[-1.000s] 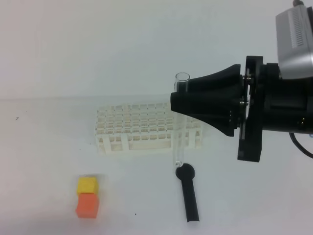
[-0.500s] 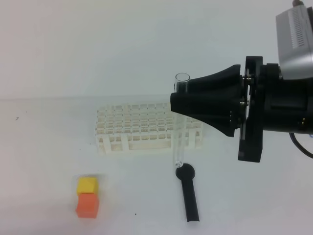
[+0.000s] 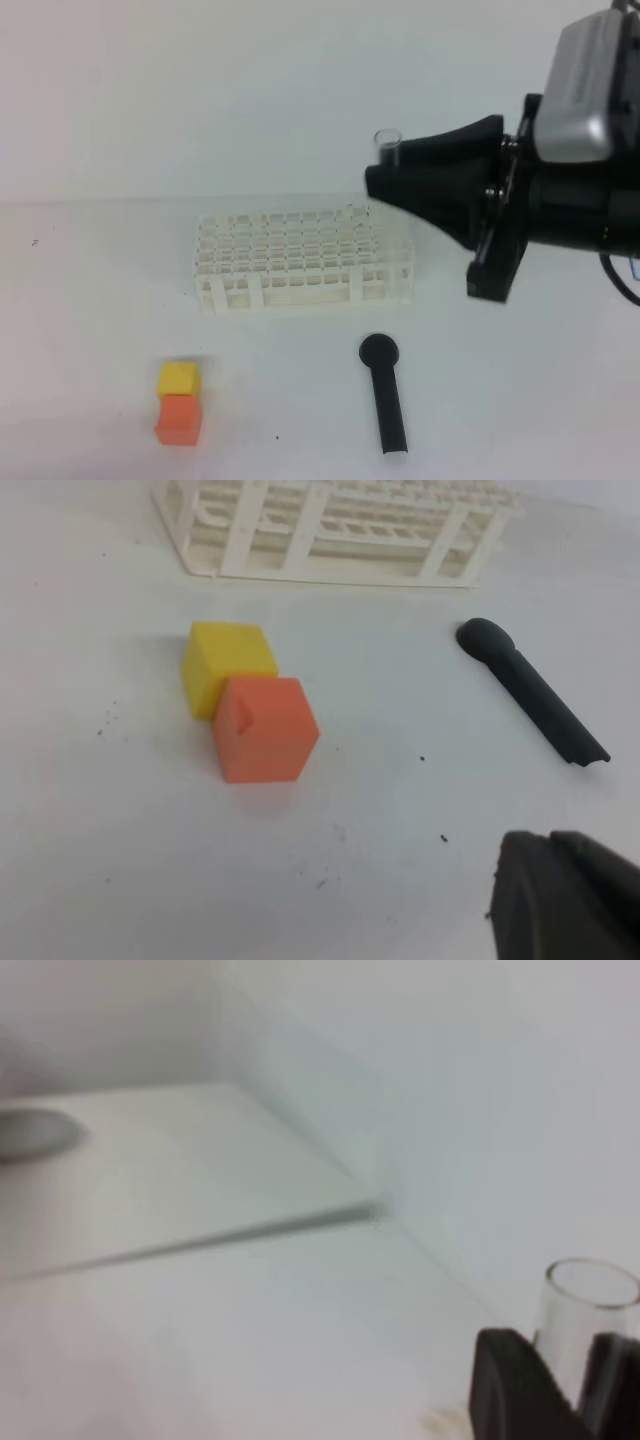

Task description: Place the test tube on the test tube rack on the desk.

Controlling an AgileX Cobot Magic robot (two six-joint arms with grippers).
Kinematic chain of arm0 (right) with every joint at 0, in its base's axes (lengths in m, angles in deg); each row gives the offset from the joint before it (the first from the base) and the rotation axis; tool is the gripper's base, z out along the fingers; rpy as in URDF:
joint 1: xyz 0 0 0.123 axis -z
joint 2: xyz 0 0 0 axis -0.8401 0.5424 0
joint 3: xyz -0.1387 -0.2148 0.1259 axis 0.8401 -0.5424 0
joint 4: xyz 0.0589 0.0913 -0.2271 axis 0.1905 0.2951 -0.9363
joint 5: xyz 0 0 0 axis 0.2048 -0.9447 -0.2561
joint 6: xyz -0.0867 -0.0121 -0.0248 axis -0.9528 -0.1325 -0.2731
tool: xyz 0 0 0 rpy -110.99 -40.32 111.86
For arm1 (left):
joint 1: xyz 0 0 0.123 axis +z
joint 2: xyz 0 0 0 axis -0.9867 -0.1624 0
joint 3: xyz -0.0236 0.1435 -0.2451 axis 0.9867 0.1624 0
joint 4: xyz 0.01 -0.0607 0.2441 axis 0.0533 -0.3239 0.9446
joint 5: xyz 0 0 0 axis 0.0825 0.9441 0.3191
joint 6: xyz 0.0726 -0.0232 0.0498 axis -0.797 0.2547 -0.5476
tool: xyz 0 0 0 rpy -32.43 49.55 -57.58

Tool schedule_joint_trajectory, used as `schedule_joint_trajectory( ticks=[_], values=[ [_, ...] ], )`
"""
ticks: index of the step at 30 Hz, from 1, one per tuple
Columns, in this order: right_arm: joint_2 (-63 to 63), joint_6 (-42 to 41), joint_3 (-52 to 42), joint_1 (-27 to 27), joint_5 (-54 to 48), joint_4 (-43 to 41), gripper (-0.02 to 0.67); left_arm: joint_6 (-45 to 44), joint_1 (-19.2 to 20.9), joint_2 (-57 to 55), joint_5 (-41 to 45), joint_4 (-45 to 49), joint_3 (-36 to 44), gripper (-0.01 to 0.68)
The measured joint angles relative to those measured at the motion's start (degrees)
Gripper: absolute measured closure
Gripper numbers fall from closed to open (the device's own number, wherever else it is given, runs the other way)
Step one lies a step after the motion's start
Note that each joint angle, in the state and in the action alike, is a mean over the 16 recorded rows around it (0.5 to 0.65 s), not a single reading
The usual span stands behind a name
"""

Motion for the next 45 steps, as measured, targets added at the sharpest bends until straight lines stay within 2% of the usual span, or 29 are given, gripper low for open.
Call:
schedule_joint_trajectory(
  ticks=[11,21,28,31,34,45],
  values=[
    [1.07,-4.14,0.00,0.00,16.43,0.70,0.524,-0.25,0.01,-0.12,-0.30,-0.14,-0.45,0.667],
    [1.43,-4.76,-0.12,0.22,18.41,-0.21,0.524,-0.28,0.00,0.00,-0.04,-0.24,-0.79,0.667],
    [1.46,-0.74,-0.27,0.36,20.42,-8.77,0.524,-0.03,0.00,0.00,-0.09,-0.31,-1.01,0.667],
    [1.46,6.16,-0.32,0.23,23.38,-15.48,0.524,0.07,0.00,0.00,-0.09,-0.35,-1.12,0.667],
    [1.54,17.03,-0.34,-0.08,27.29,-24.59,0.524,0.20,0.01,-0.08,-0.21,-0.42,-1.35,0.667],
    [6.60,73.25,0.42,-5.43,46.26,-65.58,0.524,0.43,0.04,-0.54,-0.67,-0.14,-0.45,0.666]
  ],
)
